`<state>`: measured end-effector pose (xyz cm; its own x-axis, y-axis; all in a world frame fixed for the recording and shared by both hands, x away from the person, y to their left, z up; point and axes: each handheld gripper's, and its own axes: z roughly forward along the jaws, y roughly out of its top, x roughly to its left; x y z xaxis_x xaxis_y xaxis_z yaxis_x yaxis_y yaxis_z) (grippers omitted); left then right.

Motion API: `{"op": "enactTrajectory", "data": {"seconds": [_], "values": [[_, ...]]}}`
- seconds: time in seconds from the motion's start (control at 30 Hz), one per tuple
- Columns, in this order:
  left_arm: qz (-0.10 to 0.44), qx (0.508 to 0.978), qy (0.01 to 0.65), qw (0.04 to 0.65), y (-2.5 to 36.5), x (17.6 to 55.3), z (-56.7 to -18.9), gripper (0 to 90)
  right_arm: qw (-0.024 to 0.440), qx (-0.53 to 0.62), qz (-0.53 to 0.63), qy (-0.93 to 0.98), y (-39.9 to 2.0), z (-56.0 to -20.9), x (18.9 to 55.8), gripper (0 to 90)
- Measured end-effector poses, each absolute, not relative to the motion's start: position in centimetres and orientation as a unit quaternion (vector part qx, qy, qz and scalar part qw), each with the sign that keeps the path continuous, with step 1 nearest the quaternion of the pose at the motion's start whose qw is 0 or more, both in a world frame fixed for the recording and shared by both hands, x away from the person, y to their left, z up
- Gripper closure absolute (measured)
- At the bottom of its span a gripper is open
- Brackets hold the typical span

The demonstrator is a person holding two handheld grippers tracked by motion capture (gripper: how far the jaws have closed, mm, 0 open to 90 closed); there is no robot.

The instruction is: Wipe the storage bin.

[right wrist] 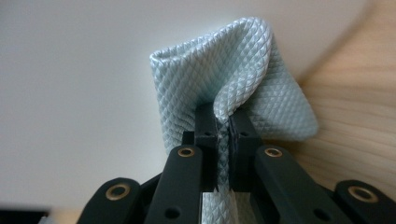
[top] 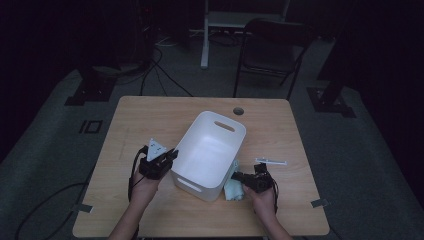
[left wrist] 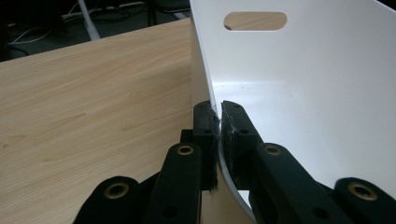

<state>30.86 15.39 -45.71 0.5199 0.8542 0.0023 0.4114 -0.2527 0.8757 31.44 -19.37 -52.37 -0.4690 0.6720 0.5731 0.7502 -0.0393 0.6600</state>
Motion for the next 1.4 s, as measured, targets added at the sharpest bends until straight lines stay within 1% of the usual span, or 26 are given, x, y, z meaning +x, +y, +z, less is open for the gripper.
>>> {"op": "enactTrajectory", "data": {"seconds": [0.17, 0.23, 0.3, 0.63, 0.87, 0.93, 1.03, 1.13, 1.33, 1.4], "values": [[0.253, 0.751, 0.425, 0.438, 15.1, 30.8, -45.7, 86.4, 0.037, -0.462, -0.56, -0.687, -19.0, -49.1, 28.7, 84.4], [0.249, 0.753, 0.423, 0.439, 15.1, 30.8, -45.7, 86.8, 0.028, -0.452, -0.563, -0.691, -18.8, -48.5, 28.1, 84.4], [0.248, 0.754, 0.419, 0.441, 15.1, 30.8, -45.7, 86.7, 0.02, -0.449, -0.56, -0.696, -18.8, -48.6, 28.0, 84.5], [0.246, 0.755, 0.415, 0.444, 15.0, 30.8, -45.7, 85.8, 0.006, -0.49, -0.514, -0.705, -19.0, -51.5, 29.9, 84.5], [0.247, 0.753, 0.418, 0.444, 15.0, 30.8, -45.7, 85.3, 0.021, -0.533, -0.452, -0.715, -18.8, -55.6, 32.0, 84.5], [0.254, 0.75, 0.422, 0.441, 14.9, 30.8, -45.7, 85.4, 0.024, -0.536, -0.451, -0.713, -18.8, -55.9, 32.1, 84.5], [0.257, 0.745, 0.43, 0.44, 14.7, 30.8, -45.8, 86.0, 0.028, -0.54, -0.455, -0.707, -18.7, -55.5, 31.7, 84.5], [0.265, 0.743, 0.434, 0.436, 14.5, 30.7, -45.8, 86.5, 0.046, -0.535, -0.475, -0.697, -18.8, -54.7, 30.8, 84.5], [0.266, 0.738, 0.441, 0.435, 14.4, 30.7, -45.9, 87.1, 0.051, -0.473, -0.535, -0.698, -18.5, -51.0, 27.2, 84.3], [0.271, 0.737, 0.442, 0.433, 14.3, 30.6, -45.9, 87.1, 0.036, -0.455, -0.554, -0.696, -18.4, -49.8, 25.9, 84.3]]}}
